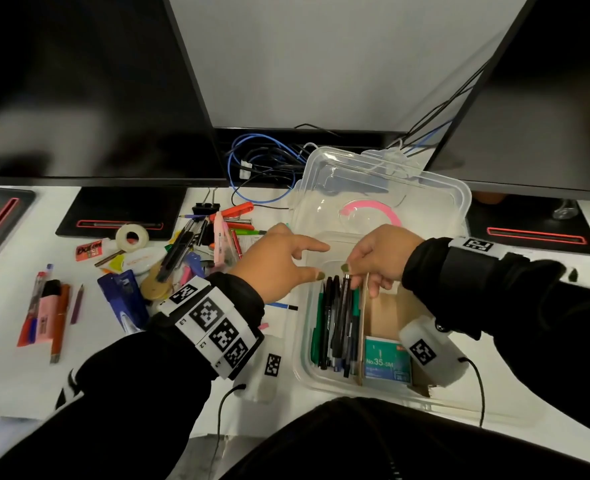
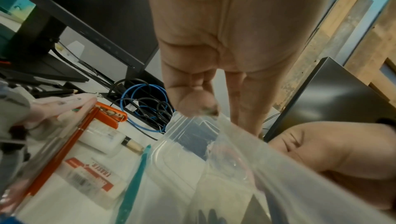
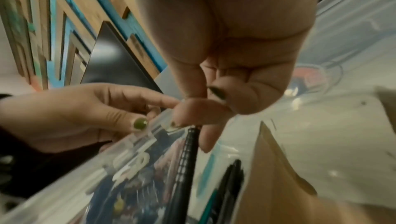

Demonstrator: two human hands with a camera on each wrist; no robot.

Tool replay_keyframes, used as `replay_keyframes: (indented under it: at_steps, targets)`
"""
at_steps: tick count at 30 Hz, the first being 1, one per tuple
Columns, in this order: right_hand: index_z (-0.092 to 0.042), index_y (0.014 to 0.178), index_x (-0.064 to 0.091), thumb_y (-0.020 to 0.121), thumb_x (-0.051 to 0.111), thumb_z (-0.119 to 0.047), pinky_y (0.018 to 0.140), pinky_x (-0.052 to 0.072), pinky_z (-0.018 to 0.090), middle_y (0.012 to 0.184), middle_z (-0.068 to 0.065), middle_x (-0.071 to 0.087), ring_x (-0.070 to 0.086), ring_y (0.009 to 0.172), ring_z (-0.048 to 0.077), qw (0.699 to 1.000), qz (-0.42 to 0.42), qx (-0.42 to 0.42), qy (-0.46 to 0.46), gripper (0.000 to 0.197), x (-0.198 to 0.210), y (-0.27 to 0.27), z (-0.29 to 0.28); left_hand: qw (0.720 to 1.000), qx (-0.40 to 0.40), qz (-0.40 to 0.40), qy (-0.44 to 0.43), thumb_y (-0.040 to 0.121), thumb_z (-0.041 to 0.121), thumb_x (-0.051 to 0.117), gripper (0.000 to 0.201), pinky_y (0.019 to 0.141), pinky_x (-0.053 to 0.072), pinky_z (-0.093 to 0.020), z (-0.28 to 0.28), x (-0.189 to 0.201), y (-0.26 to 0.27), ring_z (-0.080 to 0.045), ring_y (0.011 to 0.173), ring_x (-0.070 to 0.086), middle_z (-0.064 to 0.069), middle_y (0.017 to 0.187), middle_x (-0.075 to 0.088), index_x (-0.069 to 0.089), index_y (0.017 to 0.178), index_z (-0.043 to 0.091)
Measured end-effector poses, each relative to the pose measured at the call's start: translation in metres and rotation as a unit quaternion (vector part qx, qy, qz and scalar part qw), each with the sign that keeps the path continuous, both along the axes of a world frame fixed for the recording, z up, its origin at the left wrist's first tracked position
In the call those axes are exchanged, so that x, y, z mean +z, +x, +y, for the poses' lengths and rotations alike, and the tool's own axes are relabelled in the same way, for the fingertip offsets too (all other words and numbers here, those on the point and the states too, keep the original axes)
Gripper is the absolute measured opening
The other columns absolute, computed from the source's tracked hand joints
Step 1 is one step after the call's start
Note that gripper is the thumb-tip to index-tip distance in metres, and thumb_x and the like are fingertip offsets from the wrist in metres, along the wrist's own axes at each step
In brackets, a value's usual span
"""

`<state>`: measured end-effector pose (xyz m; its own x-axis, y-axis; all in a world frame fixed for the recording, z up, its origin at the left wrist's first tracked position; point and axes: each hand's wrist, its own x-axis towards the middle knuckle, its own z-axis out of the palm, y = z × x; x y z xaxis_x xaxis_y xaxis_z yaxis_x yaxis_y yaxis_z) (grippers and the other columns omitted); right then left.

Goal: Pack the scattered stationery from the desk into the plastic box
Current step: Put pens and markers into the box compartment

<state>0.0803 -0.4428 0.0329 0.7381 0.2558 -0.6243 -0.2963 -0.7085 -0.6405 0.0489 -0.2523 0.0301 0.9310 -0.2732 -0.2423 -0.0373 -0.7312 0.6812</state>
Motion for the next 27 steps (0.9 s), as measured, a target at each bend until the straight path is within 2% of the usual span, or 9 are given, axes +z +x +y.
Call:
replay_keyframes:
  at_steps: [2,4,6,8,12,16,21,24,27]
  targets:
    - [-0.014,0.072,0.062,0.088,0.061,-0.011,0.032,0.039,0.014,0.052,-0.003,0.064,0.055,0.033,0.005,0.997,-0.010,0.020,-0.076,0.016,-0.008,-0.004,0.004,0.999,0.012,0.045,-0.018,0.084,0.028,0.067,0.040,0.073,0.051,-0.022,0.001,-0.003,-0.003,-0.004,0.075,0.051,0.001,0.097,0.045,0.058,0.123,0.037]
    - [-0.014,0.076,0.062,0.090,0.058,-0.013,0.033,0.040,0.013,0.054,-0.004,0.063,0.055,0.033,0.004,0.993,0.002,0.037,-0.116,0.014,-0.011,-0.006,0.011,0.989,0.047,0.100,-0.094,0.087,0.019,0.065,0.040,0.060,0.059,-0.035,0.000,-0.004,-0.007,-0.014,0.069,0.058,-0.002,0.097,0.046,0.058,0.124,0.033]
    - [-0.007,0.093,0.065,0.094,0.052,-0.016,0.046,0.046,0.020,0.077,0.000,0.069,0.053,0.041,0.009,0.984,0.034,0.077,-0.156,0.017,-0.011,-0.005,0.018,0.983,0.072,0.114,-0.124,0.087,0.011,0.062,0.043,0.054,0.058,-0.034,-0.001,-0.006,-0.009,-0.014,0.060,0.059,0.001,0.096,0.047,0.057,0.125,0.030]
    - [-0.005,0.091,0.066,0.097,0.048,-0.021,0.059,0.045,0.023,0.078,0.001,0.067,0.048,0.046,0.012,0.969,0.026,0.117,-0.215,0.024,-0.016,-0.003,0.025,0.981,0.086,0.113,-0.134,0.088,0.007,0.059,0.045,0.051,0.058,-0.031,-0.002,-0.007,-0.010,-0.014,0.057,0.058,0.004,0.095,0.047,0.056,0.127,0.029]
    - [-0.012,0.056,0.043,0.092,0.055,-0.026,0.052,0.033,0.020,0.057,-0.002,0.046,0.040,0.050,0.011,0.937,-0.084,0.155,-0.302,0.040,-0.033,0.002,0.033,0.976,0.101,0.119,-0.152,0.087,0.005,0.059,0.048,0.054,0.059,-0.037,-0.003,-0.008,-0.010,-0.020,0.064,0.061,0.001,0.097,0.050,0.055,0.129,0.028]
    - [-0.014,0.057,0.039,0.090,0.056,-0.023,0.043,0.027,0.023,0.057,-0.002,0.041,0.037,0.048,0.011,0.925,-0.104,0.166,-0.325,0.038,-0.041,0.005,0.038,0.973,0.111,0.122,-0.164,0.088,0.004,0.059,0.048,0.055,0.059,-0.038,-0.003,-0.007,-0.012,-0.019,0.063,0.059,0.004,0.094,0.050,0.055,0.130,0.027]
    - [-0.015,0.058,0.041,0.086,0.060,-0.028,0.046,0.030,0.024,0.059,-0.002,0.044,0.040,0.051,0.013,0.913,-0.115,0.184,-0.346,0.037,-0.046,0.006,0.042,0.968,0.122,0.133,-0.177,0.087,0.004,0.060,0.048,0.056,0.059,-0.041,-0.003,-0.006,-0.012,-0.019,0.063,0.058,0.004,0.093,0.048,0.055,0.129,0.026]
    - [-0.015,0.068,0.053,0.080,0.068,-0.039,0.060,0.043,0.026,0.068,-0.003,0.054,0.054,0.065,0.017,0.923,-0.113,0.185,-0.319,0.031,-0.041,0.006,0.040,0.964,0.126,0.136,-0.189,0.087,0.003,0.061,0.047,0.056,0.059,-0.042,-0.002,-0.005,-0.012,-0.018,0.062,0.057,0.004,0.091,0.049,0.056,0.129,0.025]
    - [-0.011,0.094,0.065,0.079,0.070,-0.039,0.075,0.051,0.030,0.091,0.001,0.065,0.063,0.085,0.020,0.923,-0.120,0.191,-0.310,0.032,-0.029,0.002,0.039,0.965,0.124,0.129,-0.194,0.087,0.004,0.060,0.047,0.054,0.059,-0.038,0.000,-0.005,-0.013,-0.016,0.062,0.057,-0.002,0.094,0.054,0.055,0.129,0.026]
